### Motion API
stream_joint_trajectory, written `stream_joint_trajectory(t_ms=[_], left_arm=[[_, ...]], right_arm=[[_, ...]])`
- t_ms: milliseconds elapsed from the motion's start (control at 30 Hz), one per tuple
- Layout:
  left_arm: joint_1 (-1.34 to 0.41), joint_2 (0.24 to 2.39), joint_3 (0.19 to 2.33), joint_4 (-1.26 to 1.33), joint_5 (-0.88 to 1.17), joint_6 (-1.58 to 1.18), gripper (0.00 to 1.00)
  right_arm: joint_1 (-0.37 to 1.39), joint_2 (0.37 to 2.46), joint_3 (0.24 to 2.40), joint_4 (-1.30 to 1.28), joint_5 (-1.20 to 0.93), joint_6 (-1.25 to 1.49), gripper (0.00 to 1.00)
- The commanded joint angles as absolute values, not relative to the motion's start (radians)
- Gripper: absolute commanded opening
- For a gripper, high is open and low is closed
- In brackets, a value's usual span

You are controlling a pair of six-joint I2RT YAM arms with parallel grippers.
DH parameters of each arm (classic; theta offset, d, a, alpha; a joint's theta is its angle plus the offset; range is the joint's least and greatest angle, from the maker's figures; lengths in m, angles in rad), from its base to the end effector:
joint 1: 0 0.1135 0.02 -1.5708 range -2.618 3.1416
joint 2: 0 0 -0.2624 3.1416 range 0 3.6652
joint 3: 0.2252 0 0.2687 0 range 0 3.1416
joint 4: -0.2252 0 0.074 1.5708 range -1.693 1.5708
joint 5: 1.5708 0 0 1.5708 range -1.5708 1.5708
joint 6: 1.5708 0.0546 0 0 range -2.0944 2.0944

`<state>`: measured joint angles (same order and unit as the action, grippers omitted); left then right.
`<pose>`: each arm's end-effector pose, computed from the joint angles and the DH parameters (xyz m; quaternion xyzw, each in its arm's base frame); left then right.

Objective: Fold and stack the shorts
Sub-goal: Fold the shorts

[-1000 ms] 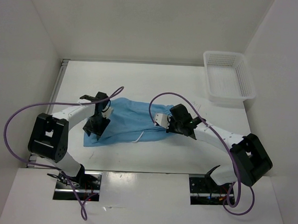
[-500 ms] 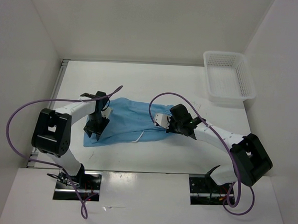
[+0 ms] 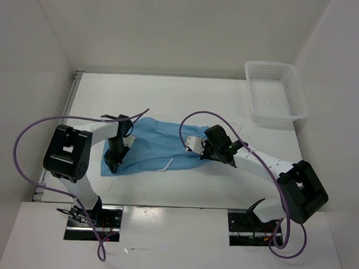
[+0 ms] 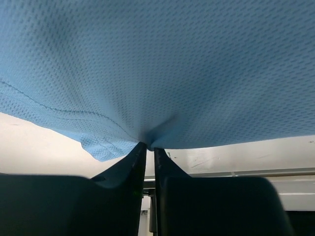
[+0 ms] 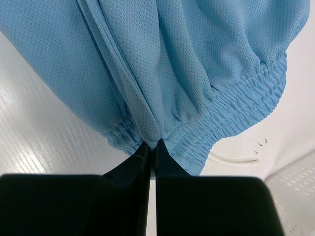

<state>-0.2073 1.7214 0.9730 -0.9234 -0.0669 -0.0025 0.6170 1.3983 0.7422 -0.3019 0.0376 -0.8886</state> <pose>0.2739 -0.0539 0.1108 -0.1037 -0.9928 -0.0385 0.0467 0.2402 0.1679 0.1546 -0.6476 0.6995 -0.0586 0.2964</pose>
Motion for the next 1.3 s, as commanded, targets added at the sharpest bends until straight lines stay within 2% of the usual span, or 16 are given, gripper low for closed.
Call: stream_joint_trajectory(t_ms=[0, 167, 300, 433, 567, 767, 967, 1267], left_arm=[[-0.206, 1.735, 0.965, -0.93, -0.078, 0.0, 0.16], [-0.206, 1.715, 0.965, -0.939, -0.097, 0.0, 0.16], [-0.196, 1.706, 0.986, -0.917, -0.126, 0.0, 0.05], [-0.187, 1.642, 1.043, -0.858, -0.214, 0.0, 0.0], [-0.187, 1.549, 1.089, -0.787, -0.38, 0.0, 0.0], [-0.187, 1.471, 1.089, -0.773, -0.503, 0.0, 0.0], [-0.187, 1.388, 1.01, -0.908, -0.494, 0.0, 0.0], [-0.236, 1.46, 0.94, -1.048, -0.354, 0.0, 0.01]], right_arm=[[0.609, 1.384, 0.761, -0.288, 0.028, -0.904, 0.01], [0.609, 1.384, 0.761, -0.288, 0.028, -0.904, 0.01], [0.609, 1.384, 0.761, -0.288, 0.028, -0.904, 0.01], [0.609, 1.384, 0.77, -0.288, 0.028, -0.904, 0.0], [0.609, 1.374, 0.811, -0.313, 0.038, -0.894, 0.0], [0.609, 1.374, 0.853, -0.313, 0.057, -0.925, 0.0], [0.609, 1.339, 0.874, -0.383, -0.006, -0.939, 0.0], [0.635, 1.339, 0.859, -0.568, -0.103, -1.006, 0.0]])
